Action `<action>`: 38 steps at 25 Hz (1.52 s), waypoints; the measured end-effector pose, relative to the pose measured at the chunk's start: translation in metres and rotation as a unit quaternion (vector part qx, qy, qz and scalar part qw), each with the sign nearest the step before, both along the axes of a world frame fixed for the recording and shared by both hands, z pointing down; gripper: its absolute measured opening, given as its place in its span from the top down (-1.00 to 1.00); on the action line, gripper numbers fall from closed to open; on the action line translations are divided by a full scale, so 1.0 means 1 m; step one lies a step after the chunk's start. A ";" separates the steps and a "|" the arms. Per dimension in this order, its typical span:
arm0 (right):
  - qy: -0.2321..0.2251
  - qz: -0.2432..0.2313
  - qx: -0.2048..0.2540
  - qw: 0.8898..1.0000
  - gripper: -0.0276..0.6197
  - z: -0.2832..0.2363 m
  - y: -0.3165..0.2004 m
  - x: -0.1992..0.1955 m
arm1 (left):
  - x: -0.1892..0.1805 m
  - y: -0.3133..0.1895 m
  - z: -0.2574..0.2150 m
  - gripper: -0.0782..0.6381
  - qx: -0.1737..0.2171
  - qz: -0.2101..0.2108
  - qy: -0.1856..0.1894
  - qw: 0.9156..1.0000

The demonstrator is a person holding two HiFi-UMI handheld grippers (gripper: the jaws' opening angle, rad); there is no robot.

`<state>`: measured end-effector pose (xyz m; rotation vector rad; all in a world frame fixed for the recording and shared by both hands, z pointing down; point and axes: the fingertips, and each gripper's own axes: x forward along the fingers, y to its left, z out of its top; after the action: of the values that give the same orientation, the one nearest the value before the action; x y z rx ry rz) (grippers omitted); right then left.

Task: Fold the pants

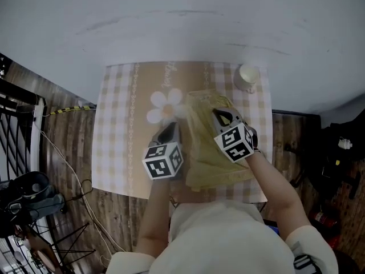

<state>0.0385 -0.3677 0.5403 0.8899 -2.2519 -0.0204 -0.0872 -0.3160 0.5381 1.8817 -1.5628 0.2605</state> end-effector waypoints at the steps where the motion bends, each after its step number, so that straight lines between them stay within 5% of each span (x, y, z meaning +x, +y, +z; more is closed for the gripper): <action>1: 0.001 0.011 -0.002 1.000 0.90 0.000 -0.007 0.009 | 0.002 -0.005 0.002 0.71 -0.002 0.005 -0.002 1.000; 8: 0.003 0.066 -0.026 0.997 0.90 0.016 -0.048 0.051 | 0.019 -0.037 0.015 0.71 -0.015 0.036 -0.016 0.999; 18: 0.037 0.075 -0.067 0.994 0.90 0.050 -0.064 0.067 | 0.034 -0.078 0.049 0.71 -0.055 0.060 -0.019 0.996; 31: -0.078 0.072 -0.072 0.992 0.71 0.006 -0.076 0.056 | 0.037 -0.099 0.071 0.67 -0.080 0.083 -0.003 0.993; 38: -0.006 0.016 -0.141 0.990 0.48 0.054 -0.077 0.030 | 0.043 -0.099 0.072 0.67 -0.086 0.111 0.005 0.990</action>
<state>0.0684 -0.4450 0.5947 0.7731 -2.1809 0.3118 -0.0445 -0.4153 0.6098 1.9172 -1.2799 0.4688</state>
